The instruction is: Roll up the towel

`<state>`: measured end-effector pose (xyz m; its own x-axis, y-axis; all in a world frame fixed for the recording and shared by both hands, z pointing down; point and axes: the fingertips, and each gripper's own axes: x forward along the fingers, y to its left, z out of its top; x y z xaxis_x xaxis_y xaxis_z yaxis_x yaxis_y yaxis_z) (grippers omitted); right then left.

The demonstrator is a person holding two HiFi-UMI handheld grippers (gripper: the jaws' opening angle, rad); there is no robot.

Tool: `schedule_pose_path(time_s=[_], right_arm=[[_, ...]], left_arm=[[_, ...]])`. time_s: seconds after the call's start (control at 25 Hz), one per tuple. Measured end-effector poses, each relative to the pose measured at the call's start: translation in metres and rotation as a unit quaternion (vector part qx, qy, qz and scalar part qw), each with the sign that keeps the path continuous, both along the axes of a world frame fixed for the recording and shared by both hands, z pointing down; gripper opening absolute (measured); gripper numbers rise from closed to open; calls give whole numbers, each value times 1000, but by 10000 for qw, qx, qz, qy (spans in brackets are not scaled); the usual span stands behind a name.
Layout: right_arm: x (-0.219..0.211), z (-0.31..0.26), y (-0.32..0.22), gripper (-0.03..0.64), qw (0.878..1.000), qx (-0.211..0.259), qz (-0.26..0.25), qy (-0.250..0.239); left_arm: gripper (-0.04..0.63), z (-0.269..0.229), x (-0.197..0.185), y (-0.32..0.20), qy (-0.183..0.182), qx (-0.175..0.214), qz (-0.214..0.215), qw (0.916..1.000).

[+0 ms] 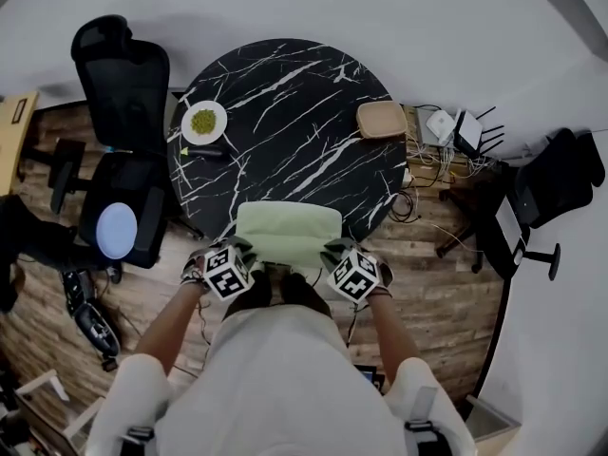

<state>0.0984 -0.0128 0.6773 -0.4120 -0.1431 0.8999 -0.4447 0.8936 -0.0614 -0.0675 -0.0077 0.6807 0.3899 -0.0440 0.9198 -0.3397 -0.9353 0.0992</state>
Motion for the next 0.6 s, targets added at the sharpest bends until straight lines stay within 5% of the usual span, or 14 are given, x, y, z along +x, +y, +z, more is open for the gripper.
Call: schedule_pose_path(time_s=[0.36,0.6], right_arm=[[2,22,-61,42,9919,1137,-30,570],[6,35,-79,48,9897,1252,144,683]], left_arm=[[58,20,4,-63,-290,800,196,9962],[67,29,9,-81,-454,1076,110,9931]])
